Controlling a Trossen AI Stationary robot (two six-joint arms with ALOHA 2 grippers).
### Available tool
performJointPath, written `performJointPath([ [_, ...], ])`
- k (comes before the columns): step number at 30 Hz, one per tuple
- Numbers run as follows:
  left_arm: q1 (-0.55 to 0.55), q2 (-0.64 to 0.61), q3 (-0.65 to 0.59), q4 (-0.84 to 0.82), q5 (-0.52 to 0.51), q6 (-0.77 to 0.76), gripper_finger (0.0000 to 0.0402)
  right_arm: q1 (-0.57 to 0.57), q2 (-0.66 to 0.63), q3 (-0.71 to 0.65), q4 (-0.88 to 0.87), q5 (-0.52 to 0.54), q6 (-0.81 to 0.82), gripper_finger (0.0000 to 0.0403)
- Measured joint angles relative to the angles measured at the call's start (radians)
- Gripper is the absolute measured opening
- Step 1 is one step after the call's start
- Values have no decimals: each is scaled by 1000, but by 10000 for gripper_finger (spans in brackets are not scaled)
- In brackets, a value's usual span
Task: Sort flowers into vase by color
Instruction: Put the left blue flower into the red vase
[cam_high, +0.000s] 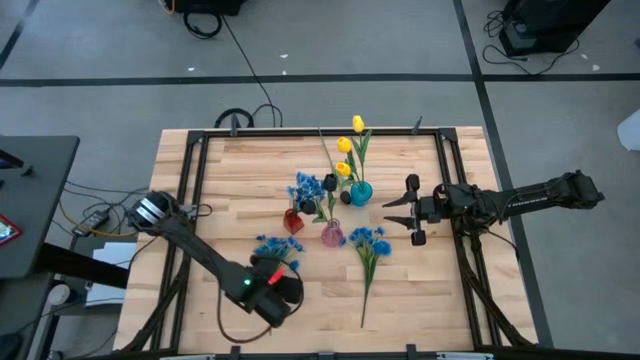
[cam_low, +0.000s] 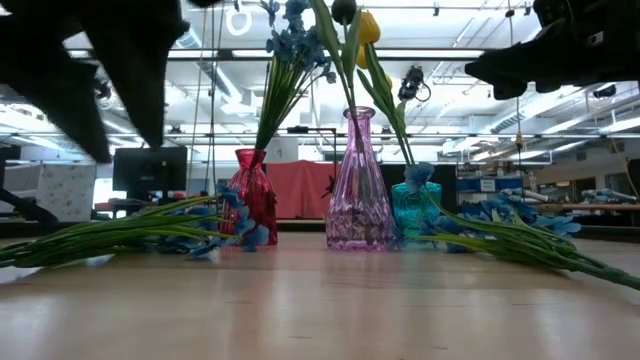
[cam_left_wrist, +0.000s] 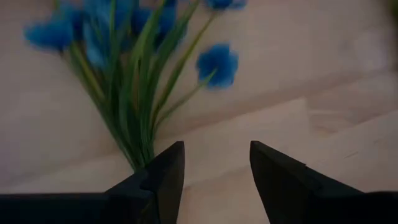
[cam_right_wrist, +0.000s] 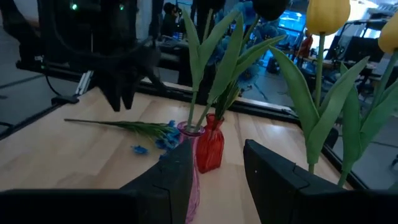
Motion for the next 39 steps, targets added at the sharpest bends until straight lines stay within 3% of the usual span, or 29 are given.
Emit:
performJointPath([
  [4, 3, 72, 15, 15, 108, -64, 187, 0, 0, 0, 1, -44, -7, 153],
  [11, 17, 103, 15, -11, 172, -62, 187, 0, 1, 0, -2, -84, 0, 153],
  [15, 16, 104, 75, -124, 216, -39, 186, 0, 1, 0, -10, -84, 1, 153],
  [18, 15, 106, 110, -230, 227, -39, 186, 0, 1, 0, -10, -84, 4, 153],
  [23, 16, 113, 92, -209, 215, -36, 193, 0, 1, 0, -10, -85, 5, 153],
  [35, 15, 155, 81, -177, 183, -35, 304, 0, 1, 0, -16, -86, 5, 153],
  [39, 15, 159, 39, -143, 195, -57, 311, 0, 1, 0, -15, -86, 5, 153],
])
